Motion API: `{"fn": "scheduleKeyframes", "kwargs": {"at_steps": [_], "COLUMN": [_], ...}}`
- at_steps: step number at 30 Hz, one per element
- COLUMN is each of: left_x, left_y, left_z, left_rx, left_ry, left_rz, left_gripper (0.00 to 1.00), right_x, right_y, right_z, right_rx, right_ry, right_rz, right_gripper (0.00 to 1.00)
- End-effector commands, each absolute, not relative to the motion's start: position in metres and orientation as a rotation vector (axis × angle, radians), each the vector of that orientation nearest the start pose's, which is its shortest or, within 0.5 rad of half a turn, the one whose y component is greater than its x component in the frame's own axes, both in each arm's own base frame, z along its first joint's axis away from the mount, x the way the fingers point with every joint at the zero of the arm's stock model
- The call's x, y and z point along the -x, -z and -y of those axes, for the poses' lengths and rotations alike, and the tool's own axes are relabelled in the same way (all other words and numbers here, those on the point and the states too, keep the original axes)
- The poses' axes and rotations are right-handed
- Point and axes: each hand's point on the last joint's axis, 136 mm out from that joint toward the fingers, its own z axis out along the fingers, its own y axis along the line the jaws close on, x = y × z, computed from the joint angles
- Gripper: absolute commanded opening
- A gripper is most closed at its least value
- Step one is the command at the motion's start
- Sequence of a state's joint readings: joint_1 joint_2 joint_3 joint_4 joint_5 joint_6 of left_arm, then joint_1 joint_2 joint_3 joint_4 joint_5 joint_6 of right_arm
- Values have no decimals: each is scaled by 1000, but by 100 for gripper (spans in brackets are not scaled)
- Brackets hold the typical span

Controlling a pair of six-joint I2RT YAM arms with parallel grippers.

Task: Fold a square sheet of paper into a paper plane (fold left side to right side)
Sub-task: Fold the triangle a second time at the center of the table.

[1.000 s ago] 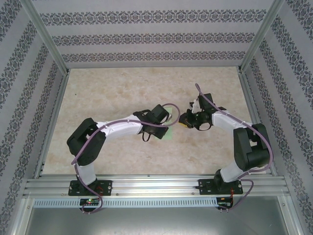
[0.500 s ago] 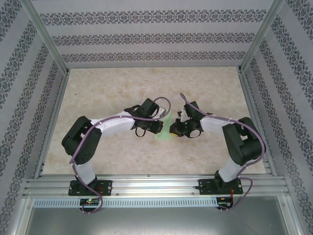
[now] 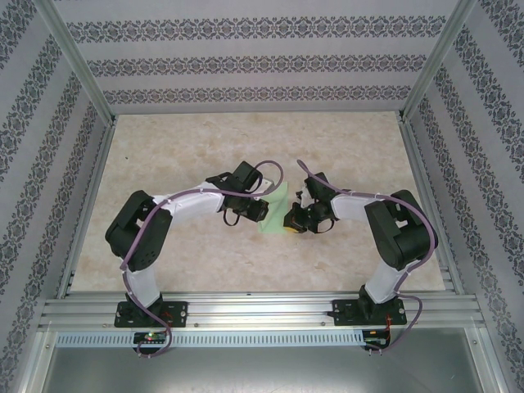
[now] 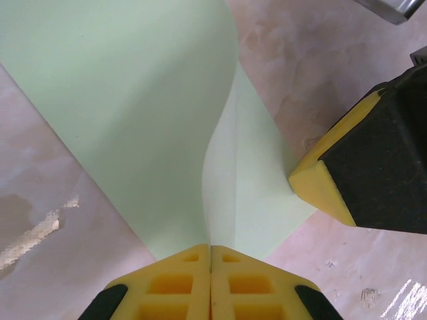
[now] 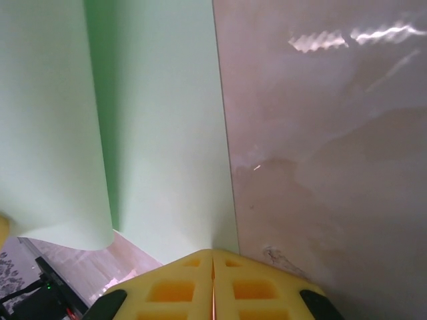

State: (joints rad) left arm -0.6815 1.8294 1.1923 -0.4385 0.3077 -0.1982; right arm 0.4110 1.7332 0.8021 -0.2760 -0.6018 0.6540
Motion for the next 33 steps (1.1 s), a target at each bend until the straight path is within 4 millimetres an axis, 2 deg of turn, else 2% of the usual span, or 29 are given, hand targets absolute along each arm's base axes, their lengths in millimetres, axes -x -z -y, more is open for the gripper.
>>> {"fn": "scheduleKeyframes", "kwargs": {"at_steps": [1,18,33], "left_x": [-310,-329,-335], "left_y": [-61,-49,-42], "left_z": [311,307,313], "left_rx": [-835,-892,-884], "left_ry": [640,547,564], "left_rz": [-2631,-2643,-2648], "left_gripper": [8,9,11], "right_x": [-255,-254,-253], "right_y": [8,7,9], "right_z": [-210,-210,-211], "right_rx": [-201,-177,-171], "right_ry": [-914,-898,-895], "right_rz": [-3041,-3050,-3056], "right_gripper": [9,9,10]}}
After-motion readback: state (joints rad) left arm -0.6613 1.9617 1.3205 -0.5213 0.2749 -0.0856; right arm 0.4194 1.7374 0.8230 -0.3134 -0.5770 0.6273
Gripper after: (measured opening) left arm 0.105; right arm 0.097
